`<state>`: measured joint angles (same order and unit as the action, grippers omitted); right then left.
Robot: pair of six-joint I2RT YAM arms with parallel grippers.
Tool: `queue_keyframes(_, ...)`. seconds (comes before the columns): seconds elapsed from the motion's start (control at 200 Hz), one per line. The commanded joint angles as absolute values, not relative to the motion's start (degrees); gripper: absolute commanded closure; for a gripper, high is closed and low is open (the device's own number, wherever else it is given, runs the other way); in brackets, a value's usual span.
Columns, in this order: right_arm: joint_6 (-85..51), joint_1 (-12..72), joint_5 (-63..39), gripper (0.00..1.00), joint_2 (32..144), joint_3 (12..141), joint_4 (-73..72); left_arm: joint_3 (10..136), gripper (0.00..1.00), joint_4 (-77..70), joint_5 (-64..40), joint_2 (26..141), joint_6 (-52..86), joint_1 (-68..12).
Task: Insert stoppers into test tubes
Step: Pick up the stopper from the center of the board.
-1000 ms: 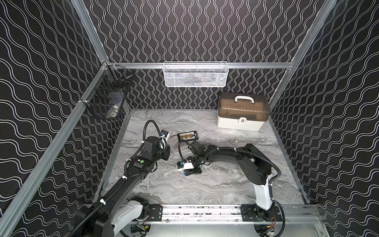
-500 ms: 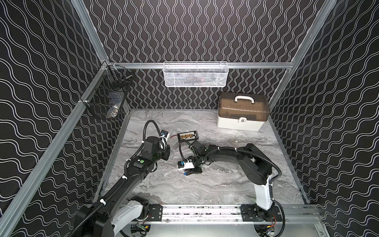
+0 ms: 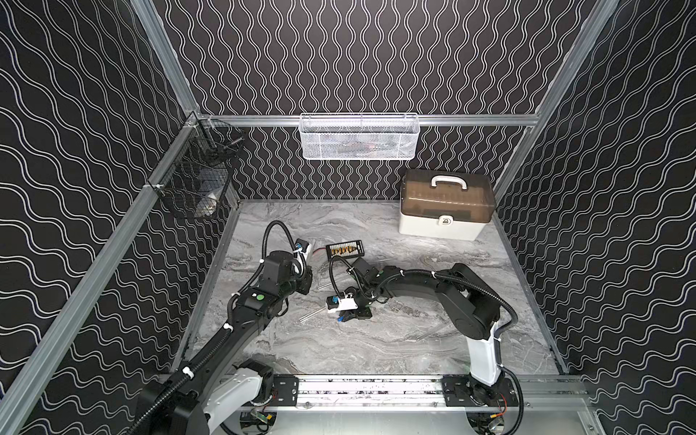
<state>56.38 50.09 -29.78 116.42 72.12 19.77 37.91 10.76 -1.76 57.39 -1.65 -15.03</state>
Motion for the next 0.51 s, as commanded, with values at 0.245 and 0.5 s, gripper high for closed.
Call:
queue_keyframes(0.245, 56.87, 49.94, -30.84, 0.9, 116.28, 71.82, 22.42, 39.02, 1.0, 11.29, -1.93, 56.99, -3.5, -14.94)
queue_keyframes(0.5, 50.61, 47.89, -35.19, 0.91, 109.95, 69.31, 18.68, 40.42, 1.0, 12.68, -2.65, 57.22, -4.7, -14.94)
